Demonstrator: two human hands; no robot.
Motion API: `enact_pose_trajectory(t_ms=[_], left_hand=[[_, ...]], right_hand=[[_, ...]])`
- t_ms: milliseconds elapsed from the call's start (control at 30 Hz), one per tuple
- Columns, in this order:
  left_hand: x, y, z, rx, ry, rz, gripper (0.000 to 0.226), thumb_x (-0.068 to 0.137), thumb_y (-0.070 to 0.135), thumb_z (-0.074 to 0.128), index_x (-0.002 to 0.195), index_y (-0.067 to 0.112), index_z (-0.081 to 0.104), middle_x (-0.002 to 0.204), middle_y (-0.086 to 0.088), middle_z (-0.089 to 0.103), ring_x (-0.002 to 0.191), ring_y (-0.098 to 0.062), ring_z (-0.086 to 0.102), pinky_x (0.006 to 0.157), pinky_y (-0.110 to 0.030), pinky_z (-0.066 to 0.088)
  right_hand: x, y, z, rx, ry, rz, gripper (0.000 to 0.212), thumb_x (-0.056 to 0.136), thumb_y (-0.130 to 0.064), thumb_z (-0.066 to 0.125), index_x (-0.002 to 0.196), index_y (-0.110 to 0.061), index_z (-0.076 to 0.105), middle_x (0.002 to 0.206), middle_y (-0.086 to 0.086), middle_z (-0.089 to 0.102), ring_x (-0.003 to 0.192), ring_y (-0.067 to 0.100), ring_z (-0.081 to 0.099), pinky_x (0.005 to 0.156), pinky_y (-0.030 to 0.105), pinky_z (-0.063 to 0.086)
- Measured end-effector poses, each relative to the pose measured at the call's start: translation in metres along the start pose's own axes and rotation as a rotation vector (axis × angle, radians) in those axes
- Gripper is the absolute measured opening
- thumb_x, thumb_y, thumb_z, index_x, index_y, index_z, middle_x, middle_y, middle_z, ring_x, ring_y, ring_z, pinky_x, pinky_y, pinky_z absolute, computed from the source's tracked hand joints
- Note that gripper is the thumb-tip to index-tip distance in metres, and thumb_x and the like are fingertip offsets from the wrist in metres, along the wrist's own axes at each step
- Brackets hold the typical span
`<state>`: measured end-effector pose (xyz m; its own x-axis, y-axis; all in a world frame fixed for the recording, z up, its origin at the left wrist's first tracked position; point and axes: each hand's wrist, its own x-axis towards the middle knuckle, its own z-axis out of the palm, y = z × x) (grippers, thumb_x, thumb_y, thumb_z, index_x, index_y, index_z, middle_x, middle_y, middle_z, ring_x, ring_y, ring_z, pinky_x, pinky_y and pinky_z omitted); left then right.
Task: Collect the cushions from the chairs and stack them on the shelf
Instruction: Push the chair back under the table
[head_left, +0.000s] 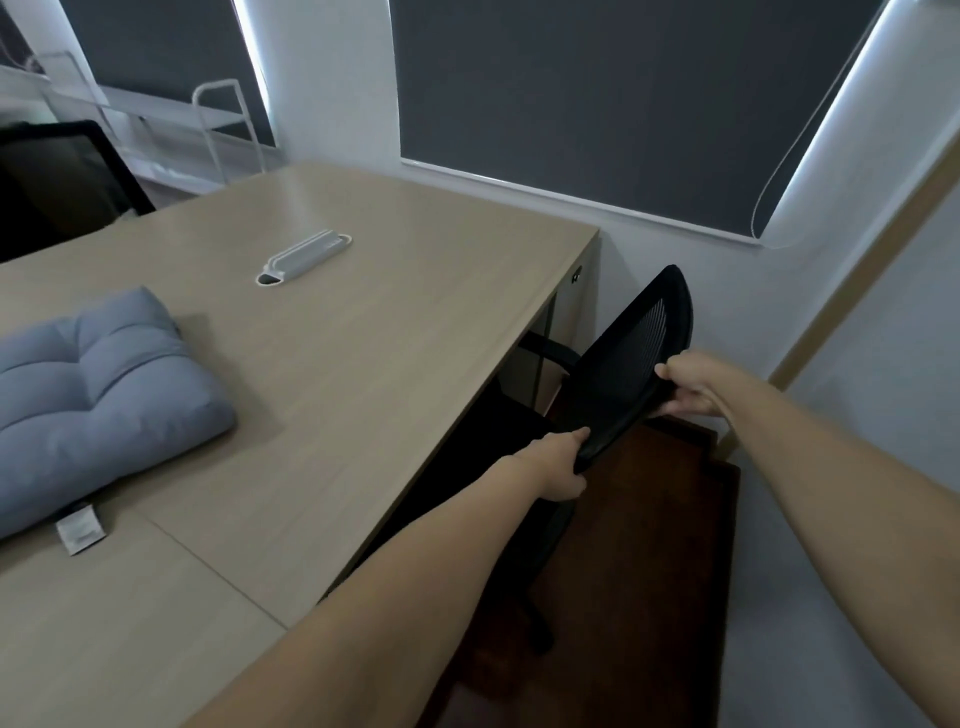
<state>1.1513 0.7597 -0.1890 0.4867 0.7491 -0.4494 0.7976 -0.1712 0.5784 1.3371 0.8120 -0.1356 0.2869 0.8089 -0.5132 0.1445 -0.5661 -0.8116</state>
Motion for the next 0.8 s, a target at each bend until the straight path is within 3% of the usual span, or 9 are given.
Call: enact_pose_trajectory(t_ms=[167, 300, 367, 467, 633, 800], left_hand=[[-0.002, -0.028, -0.028, 0.048, -0.003, -0.022, 0.078, 0.094, 0.020, 0.052, 0.155, 0.023, 0.004, 0.148, -0.016, 0.040, 0.128, -0.039, 0.049, 0.098, -0.042, 0.046], [-0.004, -0.047, -0.043, 0.062, 0.042, -0.043, 0.077, 0.093, 0.019, 0.053, 0.155, 0.022, 0.008, 0.139, -0.020, 0.049, 0.121, -0.037, 0.055, 0.088, -0.036, 0.048], [-0.005, -0.055, -0.050, 0.075, 0.061, -0.048, 0.075, 0.093, 0.019, 0.053, 0.155, 0.021, 0.010, 0.135, -0.020, 0.054, 0.116, -0.034, 0.058, 0.083, -0.033, 0.046], [-0.010, -0.067, -0.060, 0.098, 0.080, -0.070, 0.075, 0.093, 0.019, 0.054, 0.155, 0.020, 0.012, 0.134, -0.018, 0.055, 0.118, -0.032, 0.057, 0.094, -0.036, 0.046], [-0.018, -0.087, -0.071, 0.126, 0.074, -0.102, 0.077, 0.093, 0.021, 0.055, 0.155, 0.025, 0.011, 0.132, -0.017, 0.055, 0.113, -0.032, 0.059, 0.096, -0.040, 0.046], [-0.019, -0.088, -0.069, 0.105, 0.086, -0.097, 0.076, 0.093, 0.019, 0.055, 0.155, 0.025, 0.011, 0.127, -0.019, 0.059, 0.110, -0.034, 0.061, 0.093, -0.042, 0.047]], right_hand=[[0.006, -0.019, 0.037, -0.041, -0.031, -0.018, 0.043, 0.099, 0.006, 0.029, 0.141, 0.004, 0.034, 0.142, 0.024, 0.044, 0.127, 0.041, 0.047, 0.084, 0.050, 0.051], [0.008, -0.031, 0.065, -0.079, -0.046, -0.036, 0.043, 0.097, 0.008, 0.032, 0.139, 0.004, 0.037, 0.135, 0.026, 0.050, 0.116, 0.042, 0.056, 0.073, 0.045, 0.055], [0.010, -0.035, 0.076, -0.080, -0.064, -0.049, 0.043, 0.097, 0.009, 0.033, 0.139, 0.004, 0.036, 0.135, 0.026, 0.050, 0.116, 0.043, 0.056, 0.080, 0.047, 0.056], [0.011, -0.040, 0.094, -0.094, -0.087, -0.056, 0.042, 0.097, 0.009, 0.033, 0.138, 0.004, 0.037, 0.135, 0.026, 0.051, 0.115, 0.043, 0.057, 0.091, 0.052, 0.053], [0.007, -0.048, 0.116, -0.079, -0.099, -0.051, 0.041, 0.097, 0.010, 0.031, 0.137, 0.005, 0.036, 0.131, 0.027, 0.052, 0.113, 0.044, 0.058, 0.076, 0.048, 0.055], [0.007, -0.046, 0.118, -0.043, -0.062, -0.066, 0.038, 0.098, 0.007, 0.031, 0.136, 0.005, 0.037, 0.133, 0.026, 0.051, 0.115, 0.045, 0.056, 0.080, 0.054, 0.054]])
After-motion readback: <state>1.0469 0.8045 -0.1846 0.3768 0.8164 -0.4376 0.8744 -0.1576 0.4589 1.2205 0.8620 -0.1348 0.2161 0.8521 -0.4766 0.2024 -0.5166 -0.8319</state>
